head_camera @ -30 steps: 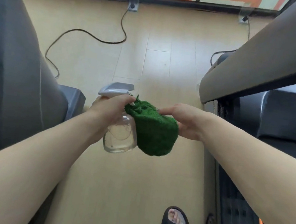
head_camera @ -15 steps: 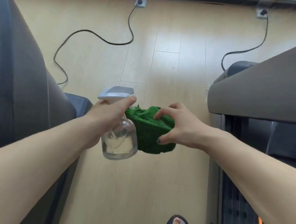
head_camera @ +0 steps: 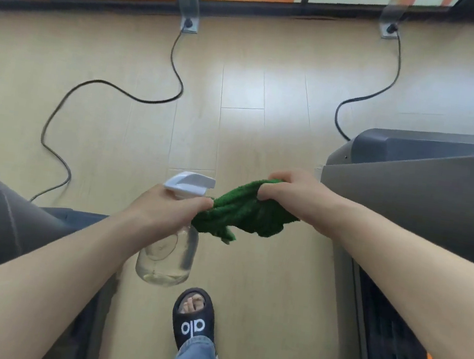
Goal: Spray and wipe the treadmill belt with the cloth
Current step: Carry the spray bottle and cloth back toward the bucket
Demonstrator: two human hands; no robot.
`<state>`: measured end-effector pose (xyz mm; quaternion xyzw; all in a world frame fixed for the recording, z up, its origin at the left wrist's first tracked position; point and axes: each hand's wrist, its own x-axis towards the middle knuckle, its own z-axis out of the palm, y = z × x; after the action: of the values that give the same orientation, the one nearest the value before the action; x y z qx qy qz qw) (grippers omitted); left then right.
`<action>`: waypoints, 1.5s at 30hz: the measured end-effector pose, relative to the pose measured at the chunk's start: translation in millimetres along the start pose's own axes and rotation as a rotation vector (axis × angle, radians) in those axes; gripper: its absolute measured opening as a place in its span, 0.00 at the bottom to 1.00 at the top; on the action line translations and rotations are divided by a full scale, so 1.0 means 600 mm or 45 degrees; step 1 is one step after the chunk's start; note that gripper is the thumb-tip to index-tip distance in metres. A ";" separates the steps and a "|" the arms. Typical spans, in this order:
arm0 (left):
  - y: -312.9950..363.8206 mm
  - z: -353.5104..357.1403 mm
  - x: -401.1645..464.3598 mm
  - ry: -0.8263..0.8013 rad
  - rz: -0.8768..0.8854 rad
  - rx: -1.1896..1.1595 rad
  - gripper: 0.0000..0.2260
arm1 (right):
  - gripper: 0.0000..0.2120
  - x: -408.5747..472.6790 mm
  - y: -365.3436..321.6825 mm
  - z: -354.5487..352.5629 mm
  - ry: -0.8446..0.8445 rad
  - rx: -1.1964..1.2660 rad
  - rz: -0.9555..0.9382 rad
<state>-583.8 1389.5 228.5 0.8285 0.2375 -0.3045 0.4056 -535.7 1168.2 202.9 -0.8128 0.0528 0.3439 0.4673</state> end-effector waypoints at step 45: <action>1.167 0.203 0.698 -0.674 0.547 0.522 0.09 | 0.24 0.546 -0.026 -0.889 0.896 1.072 0.304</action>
<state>120.8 960.7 246.7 0.8161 -0.1195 -0.4568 0.3334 -9.0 829.4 189.3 -0.6101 0.4298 0.0517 0.6636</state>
